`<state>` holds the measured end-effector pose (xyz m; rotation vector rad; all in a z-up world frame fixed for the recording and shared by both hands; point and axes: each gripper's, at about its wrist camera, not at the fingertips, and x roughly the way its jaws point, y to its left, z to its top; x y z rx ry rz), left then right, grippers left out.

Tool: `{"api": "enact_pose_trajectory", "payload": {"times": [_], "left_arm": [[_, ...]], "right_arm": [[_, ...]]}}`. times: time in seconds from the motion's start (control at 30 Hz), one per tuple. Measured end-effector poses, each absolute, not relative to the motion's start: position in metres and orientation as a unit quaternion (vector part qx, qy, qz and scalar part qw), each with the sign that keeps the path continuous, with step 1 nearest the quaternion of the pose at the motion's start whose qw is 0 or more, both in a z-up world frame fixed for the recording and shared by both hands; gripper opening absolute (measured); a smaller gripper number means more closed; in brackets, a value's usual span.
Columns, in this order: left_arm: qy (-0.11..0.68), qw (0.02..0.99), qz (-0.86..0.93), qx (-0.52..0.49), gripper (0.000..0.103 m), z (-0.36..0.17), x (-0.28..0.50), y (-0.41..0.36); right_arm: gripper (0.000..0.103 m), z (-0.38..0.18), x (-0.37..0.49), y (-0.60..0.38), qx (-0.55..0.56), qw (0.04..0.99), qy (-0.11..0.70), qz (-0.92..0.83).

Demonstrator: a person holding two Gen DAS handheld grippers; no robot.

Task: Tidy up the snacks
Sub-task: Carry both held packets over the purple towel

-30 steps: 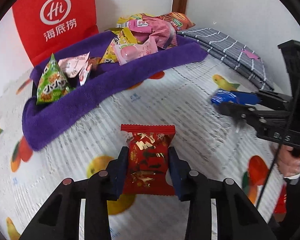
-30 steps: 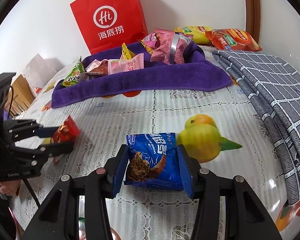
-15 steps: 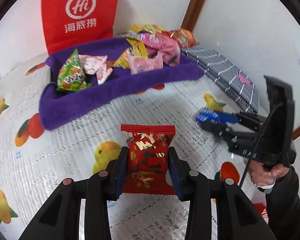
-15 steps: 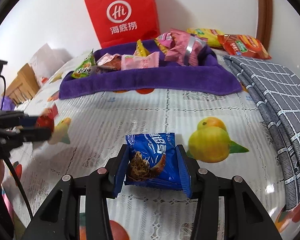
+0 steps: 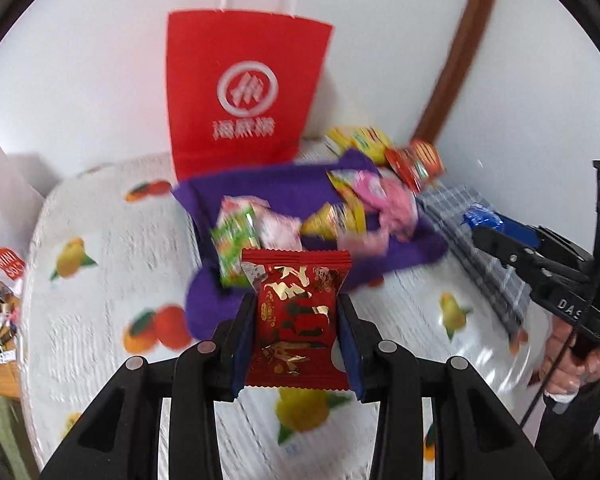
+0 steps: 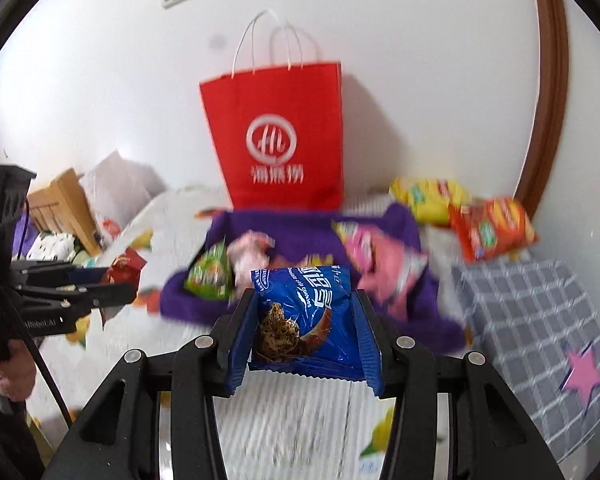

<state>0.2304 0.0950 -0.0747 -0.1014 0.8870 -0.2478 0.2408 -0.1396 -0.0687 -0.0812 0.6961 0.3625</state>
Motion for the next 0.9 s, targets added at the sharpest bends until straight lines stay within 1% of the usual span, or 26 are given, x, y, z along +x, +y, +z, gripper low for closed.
{"api": "enact_pose_trajectory", "payload": {"times": [0.13, 0.3, 0.57, 0.73, 0.9], "left_arm": [[0.414, 0.903, -0.097, -0.059, 0.037, -0.053, 0.255, 0.100], [0.407, 0.906, -0.082, -0.085, 0.036, -0.040, 0.283, 0.103], [0.397, 0.909, -0.068, -0.111, 0.037, -0.039, 0.335, 0.104], [0.386, 0.913, -0.045, -0.125, 0.037, -0.052, 0.351, 0.117], [0.391, 0.913, -0.016, -0.117, 0.037, -0.062, 0.361, 0.129]], "right_arm": [[0.046, -0.050, 0.278, -0.137, -0.028, 0.918, 0.359, 0.165], [0.046, -0.045, 0.316, -0.130, -0.026, 0.914, 0.368, 0.168], [0.046, -0.055, 0.364, -0.118, -0.002, 0.902, 0.392, 0.179], [0.046, -0.074, 0.398, -0.113, 0.009, 0.883, 0.426, 0.199], [0.046, -0.089, 0.414, -0.101, 0.000, 0.874, 0.437, 0.215]]}}
